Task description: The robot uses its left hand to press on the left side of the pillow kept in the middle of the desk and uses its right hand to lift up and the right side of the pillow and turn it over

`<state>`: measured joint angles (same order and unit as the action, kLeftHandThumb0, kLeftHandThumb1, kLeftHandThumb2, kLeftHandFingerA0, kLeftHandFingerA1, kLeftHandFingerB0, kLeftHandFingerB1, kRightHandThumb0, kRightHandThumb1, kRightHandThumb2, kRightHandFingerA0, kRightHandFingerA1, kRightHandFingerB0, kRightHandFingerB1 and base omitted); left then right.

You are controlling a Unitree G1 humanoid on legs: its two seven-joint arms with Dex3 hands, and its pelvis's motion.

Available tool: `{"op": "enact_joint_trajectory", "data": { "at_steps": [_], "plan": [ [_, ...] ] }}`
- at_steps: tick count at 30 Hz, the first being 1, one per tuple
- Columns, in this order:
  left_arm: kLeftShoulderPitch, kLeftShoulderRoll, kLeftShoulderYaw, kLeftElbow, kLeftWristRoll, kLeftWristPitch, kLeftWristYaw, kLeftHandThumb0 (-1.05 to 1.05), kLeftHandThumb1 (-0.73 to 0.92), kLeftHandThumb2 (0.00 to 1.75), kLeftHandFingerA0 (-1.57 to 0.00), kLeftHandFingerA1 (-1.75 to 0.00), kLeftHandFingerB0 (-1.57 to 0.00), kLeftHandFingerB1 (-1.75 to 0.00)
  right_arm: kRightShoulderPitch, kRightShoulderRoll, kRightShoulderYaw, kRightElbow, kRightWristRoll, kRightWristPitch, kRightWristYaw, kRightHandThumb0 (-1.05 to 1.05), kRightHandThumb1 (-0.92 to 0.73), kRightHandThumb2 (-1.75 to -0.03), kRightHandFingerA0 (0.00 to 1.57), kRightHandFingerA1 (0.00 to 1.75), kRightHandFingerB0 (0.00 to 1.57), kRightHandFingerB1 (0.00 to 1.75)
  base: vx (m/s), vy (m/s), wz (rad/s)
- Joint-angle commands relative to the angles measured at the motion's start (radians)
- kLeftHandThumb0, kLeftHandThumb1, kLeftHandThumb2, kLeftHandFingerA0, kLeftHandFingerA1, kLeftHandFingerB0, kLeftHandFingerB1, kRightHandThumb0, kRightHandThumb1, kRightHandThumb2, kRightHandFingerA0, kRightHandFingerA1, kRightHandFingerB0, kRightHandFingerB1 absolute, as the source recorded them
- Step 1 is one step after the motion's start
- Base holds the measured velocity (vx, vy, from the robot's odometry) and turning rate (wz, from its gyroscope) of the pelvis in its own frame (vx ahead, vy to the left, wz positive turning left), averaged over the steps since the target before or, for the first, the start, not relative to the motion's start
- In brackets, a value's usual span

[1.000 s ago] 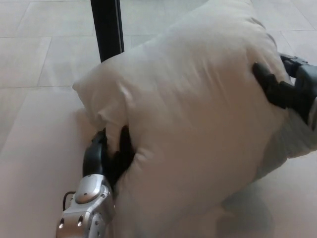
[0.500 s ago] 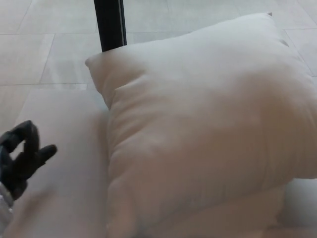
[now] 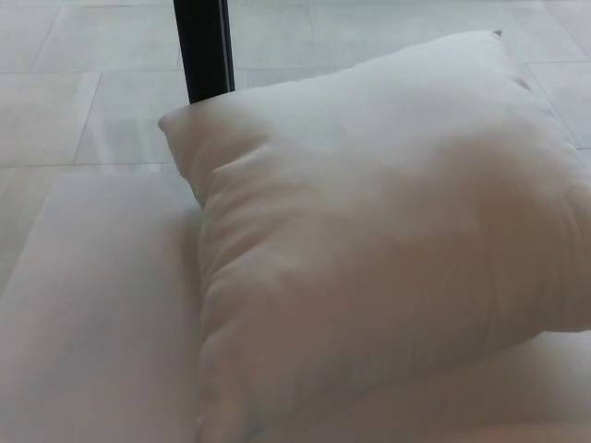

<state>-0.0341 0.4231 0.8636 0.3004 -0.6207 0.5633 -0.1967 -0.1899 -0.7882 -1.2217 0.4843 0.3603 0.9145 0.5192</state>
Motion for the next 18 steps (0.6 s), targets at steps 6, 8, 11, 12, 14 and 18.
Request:
{"op": "enact_joint_trajectory", "data": {
  "at_steps": [6,8,11,12,14,18],
  "plan": [
    [0.202,0.032,0.131,0.286,-0.015,-0.207,-0.158,-1.03,0.58,0.59,-0.61,-0.95,-0.44,-0.84,0.259,0.225,-0.295,0.037,0.152,-0.219,-0.100,-0.70,-0.63,-0.60,0.31,0.71,0.32,0.45,0.00,0.000,0.00],
    [0.222,0.030,0.145,0.342,-0.015,-0.248,-0.154,-1.05,0.59,0.60,-0.62,-0.97,-0.43,-0.89,0.292,0.237,-0.320,0.087,0.160,-0.266,-0.105,-0.71,-0.65,-0.59,0.22,0.78,0.25,0.53,0.00,0.000,0.00],
    [0.243,0.030,0.148,0.398,-0.007,-0.285,-0.144,-1.05,0.38,1.04,-0.77,-1.09,-0.39,-0.88,0.328,0.241,-0.325,0.176,0.139,-0.354,-0.158,-0.76,-0.56,-0.92,0.29,0.72,0.14,0.52,0.00,0.000,0.00],
    [0.281,0.017,0.145,0.429,0.005,-0.312,-0.155,-1.05,0.61,0.61,-0.58,-1.05,-0.34,-0.96,0.364,0.236,-0.330,0.282,0.126,-0.428,-0.181,-0.72,-0.56,-0.93,0.25,0.72,0.08,0.51,0.00,0.000,0.00],
    [0.352,-0.006,0.102,0.455,0.046,-0.342,-0.182,-1.05,0.34,1.01,-0.61,-0.98,-0.38,-0.87,0.420,0.210,-0.311,0.478,0.110,-0.523,-0.221,-0.77,-0.57,-1.00,0.57,1.07,0.00,0.34,0.00,0.000,0.00],
    [0.433,-0.021,0.016,0.495,0.125,-0.372,-0.173,-1.05,0.54,0.61,-0.58,-1.05,-0.47,-0.99,0.462,0.197,-0.236,0.652,0.061,-0.655,-0.309,-0.74,-0.61,-0.99,0.37,0.76,0.02,0.25,0.00,0.000,0.00]
  ]
}}
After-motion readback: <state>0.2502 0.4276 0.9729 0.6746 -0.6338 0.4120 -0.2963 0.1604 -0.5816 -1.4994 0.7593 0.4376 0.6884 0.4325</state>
